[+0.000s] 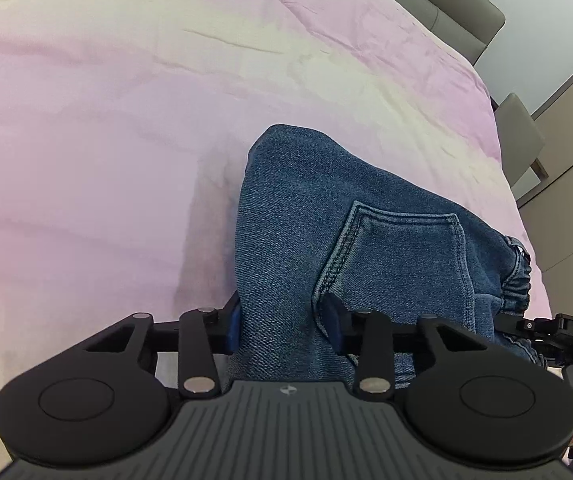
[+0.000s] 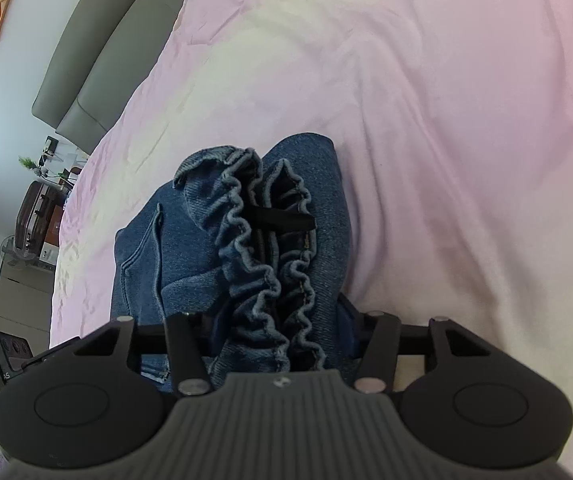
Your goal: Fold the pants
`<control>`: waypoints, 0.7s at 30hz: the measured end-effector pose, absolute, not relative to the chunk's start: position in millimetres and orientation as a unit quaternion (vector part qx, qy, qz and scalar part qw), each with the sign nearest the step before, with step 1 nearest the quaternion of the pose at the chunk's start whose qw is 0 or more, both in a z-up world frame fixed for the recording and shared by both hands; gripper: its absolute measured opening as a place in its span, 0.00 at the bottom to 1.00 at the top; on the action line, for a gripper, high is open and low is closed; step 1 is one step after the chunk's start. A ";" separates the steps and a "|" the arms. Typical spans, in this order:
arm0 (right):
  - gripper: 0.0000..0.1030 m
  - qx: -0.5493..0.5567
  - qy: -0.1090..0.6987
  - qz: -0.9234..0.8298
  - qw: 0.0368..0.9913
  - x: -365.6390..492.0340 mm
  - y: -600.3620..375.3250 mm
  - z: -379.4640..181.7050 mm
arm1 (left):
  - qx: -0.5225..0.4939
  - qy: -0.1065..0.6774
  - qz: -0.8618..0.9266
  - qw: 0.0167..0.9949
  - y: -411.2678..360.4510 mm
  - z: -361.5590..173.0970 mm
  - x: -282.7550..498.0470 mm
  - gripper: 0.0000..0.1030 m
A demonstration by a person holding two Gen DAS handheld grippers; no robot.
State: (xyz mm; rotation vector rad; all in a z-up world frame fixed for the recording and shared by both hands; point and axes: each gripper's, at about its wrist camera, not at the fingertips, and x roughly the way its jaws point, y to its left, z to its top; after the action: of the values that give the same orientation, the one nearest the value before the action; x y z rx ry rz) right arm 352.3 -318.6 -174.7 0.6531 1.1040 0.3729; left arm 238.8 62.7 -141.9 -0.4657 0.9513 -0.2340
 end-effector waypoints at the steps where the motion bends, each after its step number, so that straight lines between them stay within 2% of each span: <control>1: 0.45 0.303 0.507 0.173 0.788 349.4 -317.7 -167.7 | -0.222 0.449 -0.113 0.858 63.3 -137.1 235.5 0.42; 12: 0.42 0.285 0.492 0.221 0.792 304.3 -270.7 -100.9 | -0.216 0.427 -0.108 0.872 116.3 -88.1 171.1 0.41; 21: 0.42 0.301 0.479 0.283 0.774 299.6 -159.9 -78.6 | -0.166 0.408 -0.055 0.896 209.8 -25.7 142.1 0.41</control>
State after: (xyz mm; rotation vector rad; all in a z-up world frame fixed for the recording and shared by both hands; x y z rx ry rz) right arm 299.6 -159.9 -78.6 0.6514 1.0370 0.6137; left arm 142.1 209.8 -25.7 -0.3448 0.8449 -0.1146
